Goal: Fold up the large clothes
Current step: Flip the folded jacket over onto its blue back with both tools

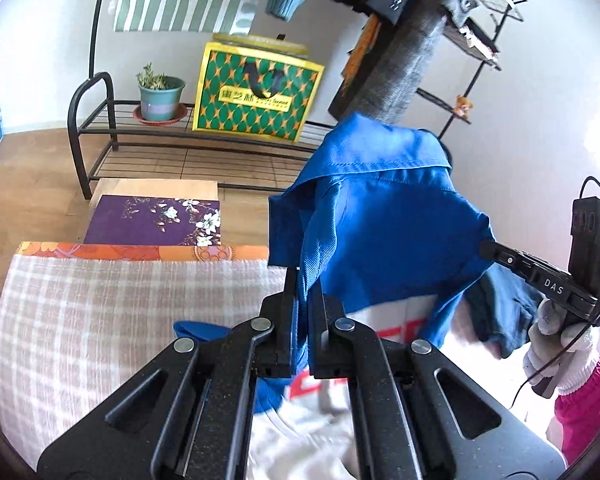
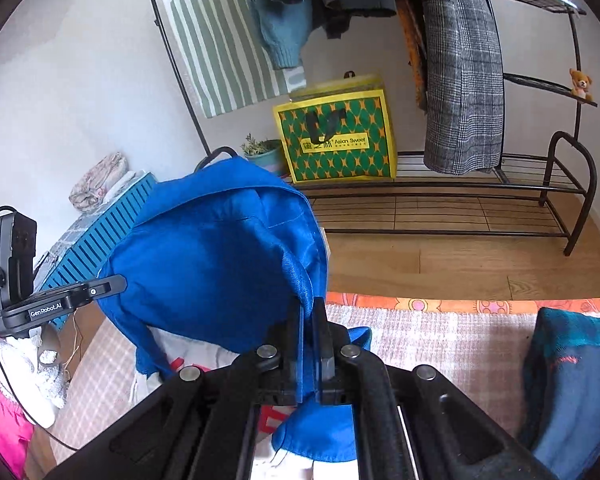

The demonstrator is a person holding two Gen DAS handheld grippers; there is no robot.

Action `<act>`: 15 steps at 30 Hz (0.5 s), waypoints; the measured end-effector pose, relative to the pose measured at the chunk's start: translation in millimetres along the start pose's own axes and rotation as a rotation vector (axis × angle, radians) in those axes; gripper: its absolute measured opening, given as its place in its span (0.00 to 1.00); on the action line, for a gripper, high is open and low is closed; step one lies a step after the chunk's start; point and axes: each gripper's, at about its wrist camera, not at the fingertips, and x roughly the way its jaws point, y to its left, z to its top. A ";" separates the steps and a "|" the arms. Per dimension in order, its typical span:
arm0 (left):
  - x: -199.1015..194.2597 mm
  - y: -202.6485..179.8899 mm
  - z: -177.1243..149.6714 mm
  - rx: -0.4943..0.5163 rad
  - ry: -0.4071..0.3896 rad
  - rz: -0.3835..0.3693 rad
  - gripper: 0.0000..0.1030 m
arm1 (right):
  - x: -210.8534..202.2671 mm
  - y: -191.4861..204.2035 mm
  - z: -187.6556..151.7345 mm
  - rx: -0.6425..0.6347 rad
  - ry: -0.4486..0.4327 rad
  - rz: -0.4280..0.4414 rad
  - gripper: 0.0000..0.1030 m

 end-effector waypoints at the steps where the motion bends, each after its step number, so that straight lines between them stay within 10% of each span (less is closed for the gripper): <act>1: -13.8 -4.9 -4.7 0.003 -0.007 -0.009 0.00 | -14.4 5.4 -4.0 -0.009 -0.009 -0.002 0.01; 15: -168.4 -42.0 -146.0 -0.008 -0.023 -0.057 0.00 | -175.3 80.1 -132.6 -0.076 0.000 0.036 0.01</act>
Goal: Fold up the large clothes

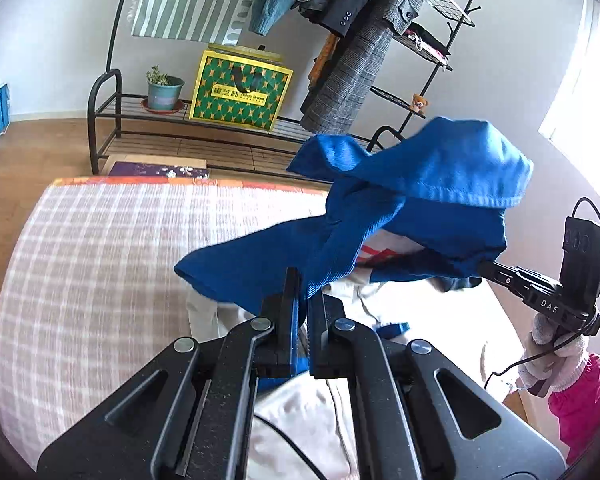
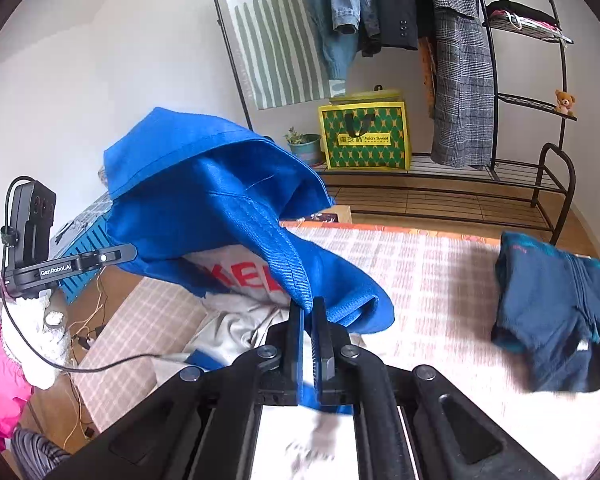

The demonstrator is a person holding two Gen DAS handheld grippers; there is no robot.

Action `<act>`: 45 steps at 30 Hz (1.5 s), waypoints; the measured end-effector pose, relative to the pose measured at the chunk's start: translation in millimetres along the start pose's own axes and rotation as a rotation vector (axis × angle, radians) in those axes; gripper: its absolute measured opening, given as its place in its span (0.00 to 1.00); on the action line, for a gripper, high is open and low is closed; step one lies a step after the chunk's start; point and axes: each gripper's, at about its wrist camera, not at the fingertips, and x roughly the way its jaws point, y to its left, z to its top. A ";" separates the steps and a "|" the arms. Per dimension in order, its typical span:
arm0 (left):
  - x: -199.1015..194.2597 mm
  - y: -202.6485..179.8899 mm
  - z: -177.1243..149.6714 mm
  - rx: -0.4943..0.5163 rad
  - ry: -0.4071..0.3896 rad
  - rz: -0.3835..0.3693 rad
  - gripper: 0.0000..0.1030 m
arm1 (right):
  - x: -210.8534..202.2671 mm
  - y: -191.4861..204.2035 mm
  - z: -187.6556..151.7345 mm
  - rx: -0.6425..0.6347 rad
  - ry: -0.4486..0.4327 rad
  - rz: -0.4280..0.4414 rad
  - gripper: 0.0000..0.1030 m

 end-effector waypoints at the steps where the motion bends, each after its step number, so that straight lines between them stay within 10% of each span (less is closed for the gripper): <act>1: -6.5 -0.9 -16.1 0.000 0.011 -0.001 0.00 | -5.6 3.3 -14.1 0.003 0.013 0.007 0.01; 13: -13.3 -3.4 -166.9 0.065 0.237 0.096 0.02 | -20.9 36.1 -181.0 -0.054 0.191 -0.069 0.01; 21: -52.4 4.7 -197.2 0.076 0.285 0.072 0.02 | -41.5 31.8 -210.2 -0.126 0.248 -0.112 0.00; 27: -66.9 53.3 -151.4 -0.194 0.178 -0.017 0.48 | -69.0 5.8 -198.7 0.046 0.174 0.019 0.43; 31: -38.7 88.7 -122.7 -0.393 0.179 -0.096 0.51 | -55.5 -18.5 -183.2 0.235 0.133 0.088 0.63; 37: 14.4 115.7 -112.1 -0.516 0.217 -0.130 0.50 | -3.6 -40.2 -170.7 0.375 0.158 0.108 0.52; 39: 27.8 118.4 -115.9 -0.532 0.234 -0.165 0.00 | 16.3 -41.6 -169.2 0.389 0.206 0.140 0.36; 41: 38.0 113.0 -119.0 -0.522 0.270 -0.175 0.00 | 31.6 -40.4 -168.7 0.387 0.241 0.160 0.03; 45: 24.1 96.6 -112.9 -0.390 0.232 -0.094 0.00 | 31.9 -36.8 -163.4 0.369 0.239 0.187 0.01</act>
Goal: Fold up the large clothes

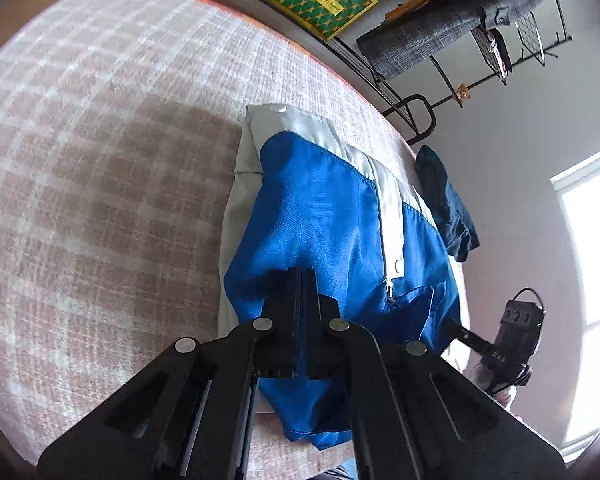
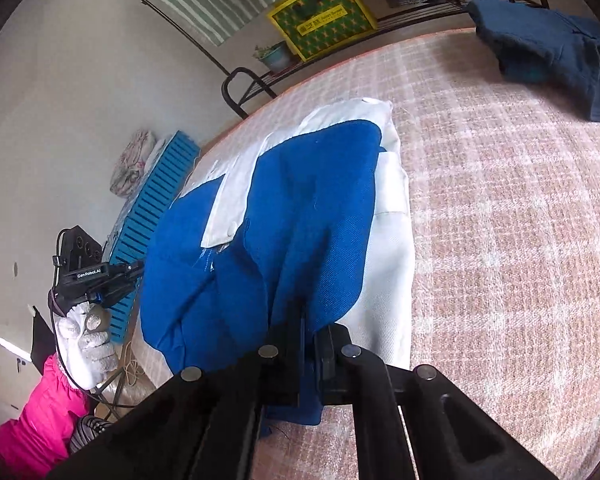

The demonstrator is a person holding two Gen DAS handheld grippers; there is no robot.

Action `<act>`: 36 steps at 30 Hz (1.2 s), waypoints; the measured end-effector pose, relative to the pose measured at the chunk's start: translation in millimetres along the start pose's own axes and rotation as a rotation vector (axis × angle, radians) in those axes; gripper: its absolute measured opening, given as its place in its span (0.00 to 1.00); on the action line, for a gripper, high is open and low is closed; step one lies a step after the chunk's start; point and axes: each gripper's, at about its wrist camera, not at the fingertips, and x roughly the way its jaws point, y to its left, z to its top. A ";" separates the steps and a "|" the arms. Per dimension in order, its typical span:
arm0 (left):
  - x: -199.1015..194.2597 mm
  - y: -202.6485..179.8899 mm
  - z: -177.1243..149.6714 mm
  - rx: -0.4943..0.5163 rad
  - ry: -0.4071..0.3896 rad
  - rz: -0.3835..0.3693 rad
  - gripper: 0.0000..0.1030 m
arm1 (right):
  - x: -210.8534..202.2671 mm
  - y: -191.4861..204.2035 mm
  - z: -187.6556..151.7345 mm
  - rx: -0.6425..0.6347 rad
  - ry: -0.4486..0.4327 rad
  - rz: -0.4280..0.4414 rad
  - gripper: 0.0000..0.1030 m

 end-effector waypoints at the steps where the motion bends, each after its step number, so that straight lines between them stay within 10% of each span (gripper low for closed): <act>1: -6.7 -0.2 1.2 -0.006 -0.021 0.021 0.00 | -3.0 1.8 0.1 -0.010 -0.002 -0.002 0.03; 5: -18.2 19.9 10.6 -0.115 -0.060 0.037 0.68 | -11.7 -0.6 -2.8 -0.009 -0.010 -0.018 0.29; 11: 11.7 33.8 17.5 -0.207 -0.005 -0.037 0.65 | -9.7 -10.3 -5.5 0.030 -0.003 -0.020 0.38; 14: 24.7 20.3 12.3 -0.144 0.037 -0.039 0.07 | -2.4 -12.6 -5.8 0.034 0.008 -0.011 0.29; 17: 12.8 11.2 6.7 -0.135 0.008 -0.052 0.04 | 3.4 -7.7 -4.0 0.027 0.032 -0.001 0.00; 21: -11.7 4.2 -1.5 -0.159 -0.005 -0.115 0.03 | -23.9 7.9 0.4 -0.006 -0.001 0.026 0.00; 24: 6.1 16.5 -11.0 -0.137 0.042 -0.004 0.03 | -38.6 -1.0 -3.5 0.017 -0.033 0.080 0.00; 30: 35.5 17.2 -20.7 -0.027 0.101 0.156 0.08 | 10.2 -22.9 -24.4 0.003 0.087 -0.098 0.00; 36: -27.9 -8.4 -4.9 0.058 -0.066 0.240 0.17 | -36.4 5.6 -14.6 -0.157 0.040 -0.168 0.31</act>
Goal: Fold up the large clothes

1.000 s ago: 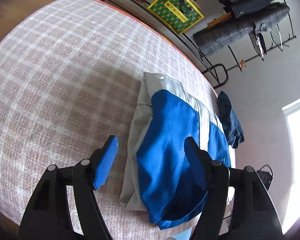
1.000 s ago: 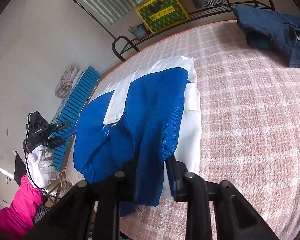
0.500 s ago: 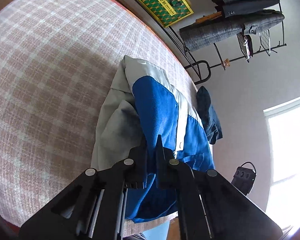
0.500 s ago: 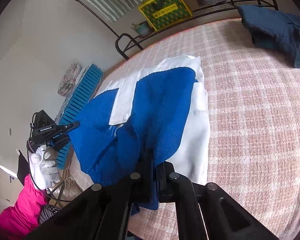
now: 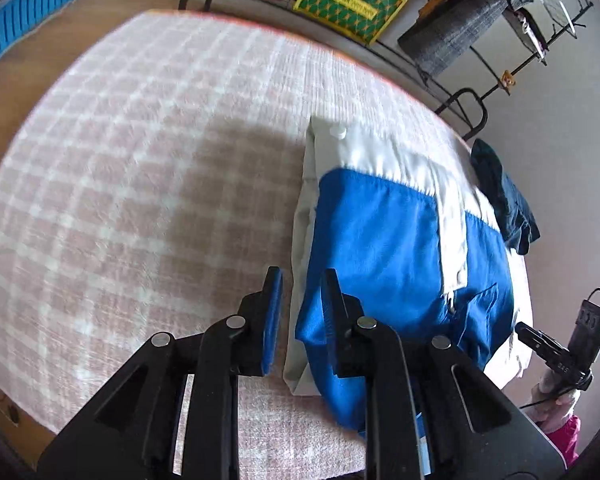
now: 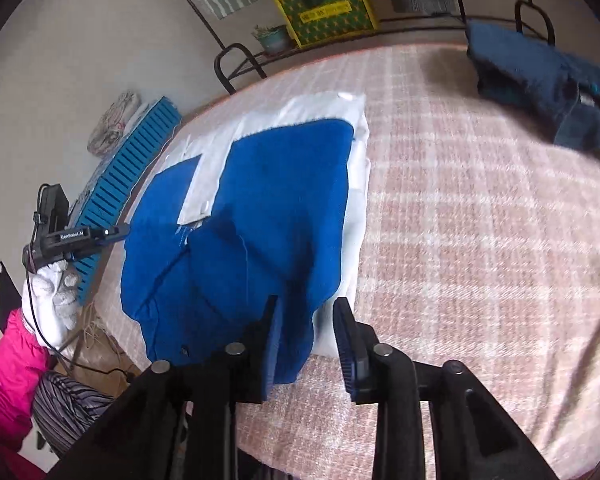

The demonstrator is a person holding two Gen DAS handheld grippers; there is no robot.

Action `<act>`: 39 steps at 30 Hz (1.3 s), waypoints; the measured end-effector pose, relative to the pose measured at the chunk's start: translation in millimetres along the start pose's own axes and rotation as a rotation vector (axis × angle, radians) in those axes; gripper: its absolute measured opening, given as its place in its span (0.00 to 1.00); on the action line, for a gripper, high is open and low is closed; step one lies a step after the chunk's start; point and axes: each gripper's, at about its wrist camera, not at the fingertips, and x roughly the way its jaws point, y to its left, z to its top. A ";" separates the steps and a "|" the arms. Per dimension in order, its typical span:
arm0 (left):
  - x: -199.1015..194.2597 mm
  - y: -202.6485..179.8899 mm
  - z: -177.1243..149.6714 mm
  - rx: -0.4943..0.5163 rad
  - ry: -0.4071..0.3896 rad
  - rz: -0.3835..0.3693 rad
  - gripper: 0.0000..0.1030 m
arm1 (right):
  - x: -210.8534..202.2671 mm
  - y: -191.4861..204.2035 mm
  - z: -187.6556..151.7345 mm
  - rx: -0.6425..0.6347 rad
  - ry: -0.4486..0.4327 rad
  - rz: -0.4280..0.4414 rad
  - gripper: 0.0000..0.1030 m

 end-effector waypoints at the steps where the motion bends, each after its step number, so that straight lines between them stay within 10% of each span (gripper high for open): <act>1: -9.5 -3.8 4.6 0.002 -0.041 -0.012 0.17 | -11.3 4.6 4.5 -0.034 -0.032 -0.015 0.31; 8: 6.9 -60.6 44.9 0.092 -0.106 -0.042 0.17 | -13.7 39.4 72.9 -0.207 -0.218 -0.055 0.33; 17: 106.0 -84.3 79.2 0.160 -0.016 0.031 0.17 | 86.8 34.8 135.6 -0.237 -0.091 -0.102 0.28; 27: 150.3 -74.4 75.8 0.237 0.013 0.092 0.22 | 139.6 6.5 130.5 -0.263 0.046 -0.180 0.23; 39: 67.3 -61.7 13.3 0.224 0.036 -0.020 0.22 | 43.1 31.9 50.3 -0.223 -0.013 -0.086 0.21</act>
